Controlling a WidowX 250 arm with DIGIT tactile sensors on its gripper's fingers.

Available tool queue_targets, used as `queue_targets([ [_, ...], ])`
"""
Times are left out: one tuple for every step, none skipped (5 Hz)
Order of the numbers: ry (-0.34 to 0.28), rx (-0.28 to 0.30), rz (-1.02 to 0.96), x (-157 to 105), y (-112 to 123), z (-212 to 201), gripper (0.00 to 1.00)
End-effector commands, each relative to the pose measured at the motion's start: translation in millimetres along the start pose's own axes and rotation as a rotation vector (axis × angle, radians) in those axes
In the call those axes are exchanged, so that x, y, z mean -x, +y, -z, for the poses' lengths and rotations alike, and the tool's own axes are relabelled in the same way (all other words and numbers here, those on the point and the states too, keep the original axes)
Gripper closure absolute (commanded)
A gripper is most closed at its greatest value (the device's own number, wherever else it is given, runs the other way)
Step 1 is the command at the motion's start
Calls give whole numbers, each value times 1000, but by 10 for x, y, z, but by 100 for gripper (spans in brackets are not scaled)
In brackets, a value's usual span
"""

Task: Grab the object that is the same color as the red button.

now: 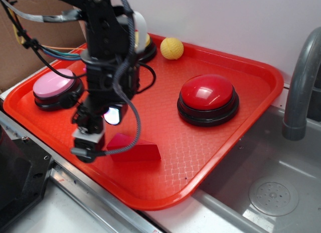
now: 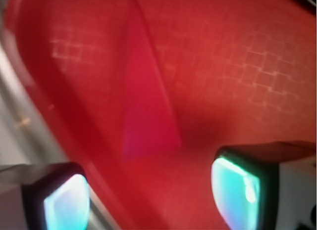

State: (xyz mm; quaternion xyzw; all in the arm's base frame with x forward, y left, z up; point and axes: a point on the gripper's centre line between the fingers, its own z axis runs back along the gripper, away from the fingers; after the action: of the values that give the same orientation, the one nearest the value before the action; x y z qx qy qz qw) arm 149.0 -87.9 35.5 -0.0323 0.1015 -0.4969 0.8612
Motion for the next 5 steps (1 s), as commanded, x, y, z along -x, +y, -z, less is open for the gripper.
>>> queue_targets([
  [-11, 2, 19, -35, -77, 144, 0],
  [-3, -11, 12, -71, -91, 204, 0],
  [-4, -35, -22, -92, -104, 261, 100],
  [9, -67, -93, -80, -109, 294, 100],
  [14, -53, -176, -41, -104, 234, 100],
])
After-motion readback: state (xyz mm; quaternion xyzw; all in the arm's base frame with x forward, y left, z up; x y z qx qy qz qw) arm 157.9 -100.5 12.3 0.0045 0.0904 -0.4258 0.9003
